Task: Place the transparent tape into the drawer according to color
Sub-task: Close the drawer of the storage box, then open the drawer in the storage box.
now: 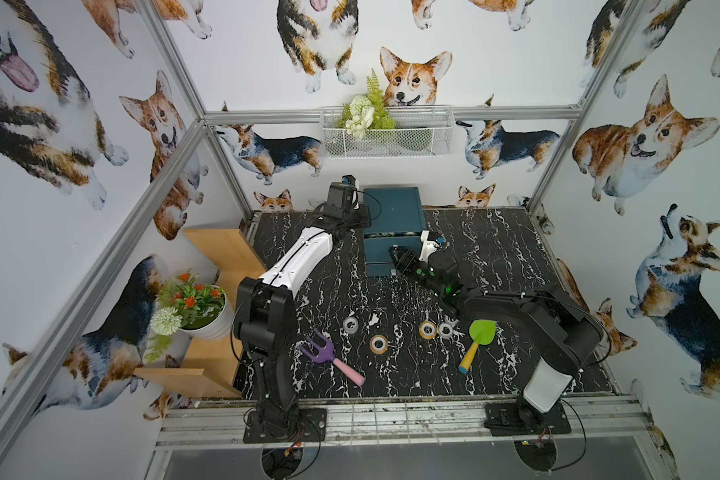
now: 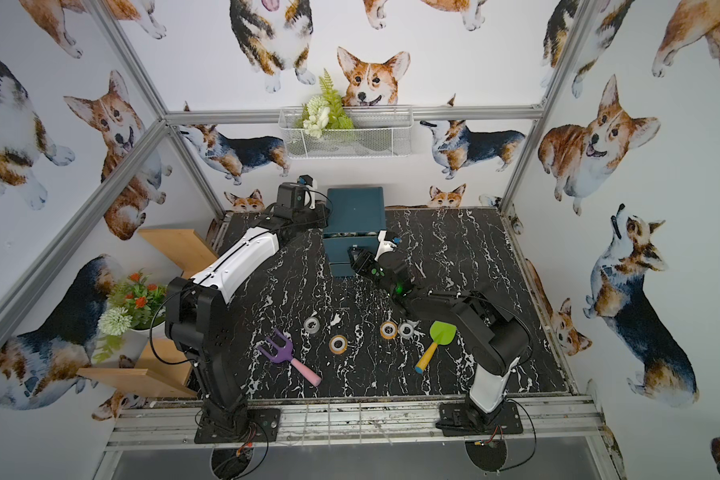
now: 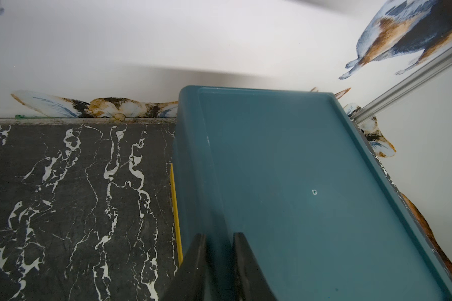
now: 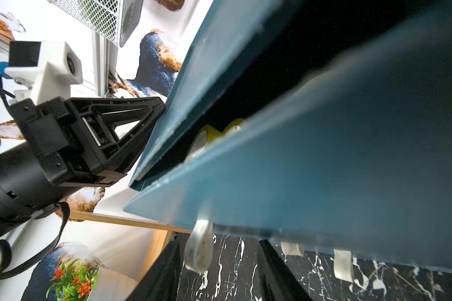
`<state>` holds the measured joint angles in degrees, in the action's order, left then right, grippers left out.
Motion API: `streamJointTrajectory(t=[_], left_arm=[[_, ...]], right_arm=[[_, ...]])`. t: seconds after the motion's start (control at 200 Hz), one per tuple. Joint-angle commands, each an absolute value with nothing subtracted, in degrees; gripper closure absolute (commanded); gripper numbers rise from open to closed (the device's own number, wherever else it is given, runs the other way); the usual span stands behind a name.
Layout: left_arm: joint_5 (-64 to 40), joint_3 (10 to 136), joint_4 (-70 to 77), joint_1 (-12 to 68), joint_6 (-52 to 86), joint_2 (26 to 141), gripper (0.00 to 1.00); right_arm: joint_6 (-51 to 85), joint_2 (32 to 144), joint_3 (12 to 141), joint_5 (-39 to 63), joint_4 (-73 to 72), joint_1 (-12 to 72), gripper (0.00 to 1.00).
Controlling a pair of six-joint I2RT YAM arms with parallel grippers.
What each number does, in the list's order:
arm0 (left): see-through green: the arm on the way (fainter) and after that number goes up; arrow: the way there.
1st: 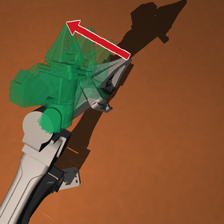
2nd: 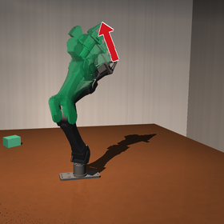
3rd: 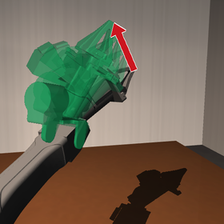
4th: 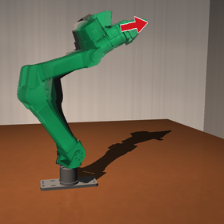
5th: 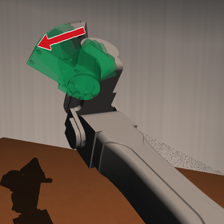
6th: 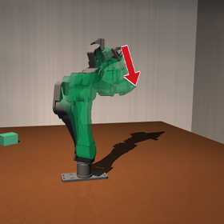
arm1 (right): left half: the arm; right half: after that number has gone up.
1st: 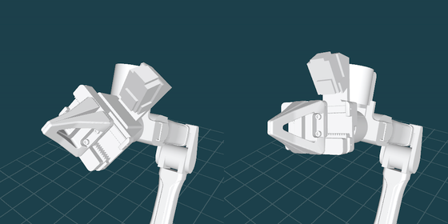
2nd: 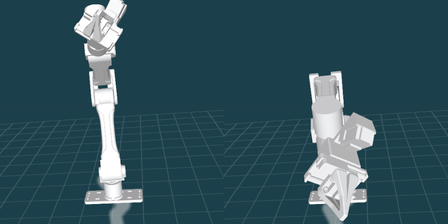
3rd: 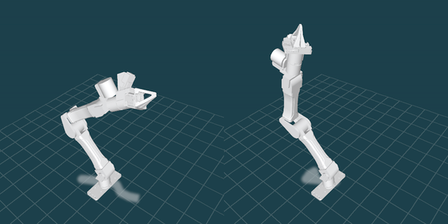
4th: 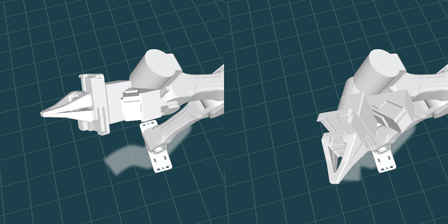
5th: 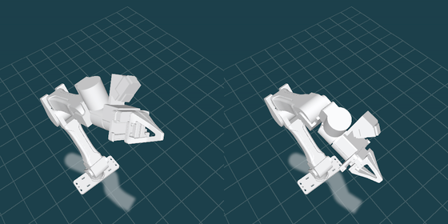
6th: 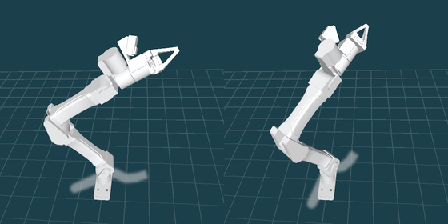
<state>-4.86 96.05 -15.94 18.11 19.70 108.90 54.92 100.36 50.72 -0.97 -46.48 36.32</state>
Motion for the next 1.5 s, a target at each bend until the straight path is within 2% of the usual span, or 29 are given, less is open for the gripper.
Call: streamJointTrajectory(t=[0.0,0.37,0.601,0.876,1.111,1.211,1.376,1.491], left_arm=[[-3.4,95.3,-24.6,18.1,18.4,110.5,0.77],[-4.2,93.2,-24.3,18.4,18.6,110.3,0.8],[-3.9,92.3,-24.3,18.6,18.5,109.9,0.8],[-4.4,91.8,-24.2,18.6,18.5,109.6,0.81],[-5.0,90.6,-23.6,18.6,18.5,108.5,0.81],[-4.2,91.0,-24.1,18.5,18.6,108.4,0.81],[-4.3,91.5,-24.0,18.3,19.3,108.0,0.8],[-5.2,90.8,-23.6,18.3,19.8,107.8,0.79]], right_arm=[[56.4,101.4,50.6,-2.5,-53.5,36.3,0.48],[62.6,104.3,49.4,-10.5,-61.3,36.8,0.49],[63.1,103.0,51.4,-14.3,-58.4,37.3,0.52],[63.0,104.3,55.4,-18.4,-53.5,38.4,0.64],[63.2,105.8,54.8,-18.0,-54.3,37.6,0.65],[60.5,105.2,56.0,-13.1,-54.3,37.6,0.6],[56.8,98.7,51.7,-10.0,-52.7,39.1,0.41],[57.2,92.3,45.5,-10.0,-50.0,39.8,0.38]])
